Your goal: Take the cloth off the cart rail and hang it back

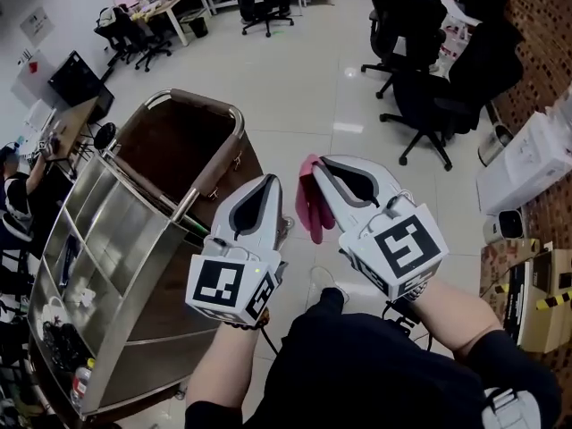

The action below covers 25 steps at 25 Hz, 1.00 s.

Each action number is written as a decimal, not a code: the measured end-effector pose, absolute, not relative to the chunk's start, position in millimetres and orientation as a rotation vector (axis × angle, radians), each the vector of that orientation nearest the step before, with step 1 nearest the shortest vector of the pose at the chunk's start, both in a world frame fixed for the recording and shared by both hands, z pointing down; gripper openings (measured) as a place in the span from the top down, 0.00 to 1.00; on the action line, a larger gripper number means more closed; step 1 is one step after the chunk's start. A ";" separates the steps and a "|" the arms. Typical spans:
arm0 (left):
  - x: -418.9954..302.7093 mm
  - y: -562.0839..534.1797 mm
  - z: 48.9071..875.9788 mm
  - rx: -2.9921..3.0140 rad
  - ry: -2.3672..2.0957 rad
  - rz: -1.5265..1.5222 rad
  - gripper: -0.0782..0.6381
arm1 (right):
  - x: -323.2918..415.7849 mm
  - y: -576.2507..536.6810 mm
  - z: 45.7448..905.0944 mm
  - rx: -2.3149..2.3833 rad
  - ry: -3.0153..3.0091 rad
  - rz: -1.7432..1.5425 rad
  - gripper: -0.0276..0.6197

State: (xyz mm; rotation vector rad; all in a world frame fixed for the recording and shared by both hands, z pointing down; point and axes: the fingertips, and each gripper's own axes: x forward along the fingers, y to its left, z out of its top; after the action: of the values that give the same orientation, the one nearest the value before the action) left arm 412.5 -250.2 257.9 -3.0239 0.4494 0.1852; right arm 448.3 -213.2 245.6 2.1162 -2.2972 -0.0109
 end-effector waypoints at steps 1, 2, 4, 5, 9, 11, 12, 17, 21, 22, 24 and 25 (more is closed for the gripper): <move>419.0 -259.8 252.6 -3.027 0.478 0.187 0.89 | 456.3 -223.8 236.9 2.096 -2.318 -0.078 0.93; 425.5 -268.9 250.7 -3.026 0.500 0.189 0.89 | 464.6 -234.3 231.1 2.077 -2.337 -0.162 0.93; 438.2 -285.6 253.2 -3.015 0.528 0.194 0.89 | 478.3 -252.6 232.1 2.055 -2.358 -0.178 0.93; 444.2 -294.3 256.2 -3.007 0.540 0.194 0.89 | 483.8 -261.5 236.8 2.048 -2.361 -0.123 0.93; 463.7 -333.0 266.8 -2.989 0.610 0.185 0.89 | 503.8 -303.0 248.3 1.990 -2.392 -0.022 0.93; 471.2 -352.8 265.8 -2.982 0.652 0.185 0.89 | 513.9 -323.8 245.6 1.968 -2.410 -0.021 0.93; 474.5 -362.8 265.2 -2.979 0.672 0.184 0.89 | 519.4 -335.4 242.4 1.960 -2.419 -0.055 0.93; 484.6 -406.6 268.0 -2.964 0.758 0.160 0.89 | 531.6 -382.3 249.4 1.892 -2.448 0.008 0.93; 490.0 -430.0 261.3 -2.949 0.793 0.159 0.89 | 538.3 -410.1 245.4 1.865 -2.468 0.001 0.93; 491.2 -434.3 259.7 -2.945 0.799 0.161 0.89 | 539.5 -416.0 244.9 1.858 -2.473 -0.002 0.93; 495.5 -441.4 258.5 -2.937 0.810 0.161 0.89 | 543.9 -426.7 245.3 1.844 -2.485 -0.004 0.93; 499.7 -445.1 258.8 -2.932 0.817 0.159 0.89 | 548.4 -431.9 246.2 1.838 -2.493 -0.006 0.93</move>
State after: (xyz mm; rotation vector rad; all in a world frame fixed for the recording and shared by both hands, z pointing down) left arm 499.7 -445.1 258.8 -2.9319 0.8172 0.1590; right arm 548.4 -431.9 246.2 1.8382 -2.4927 -0.0057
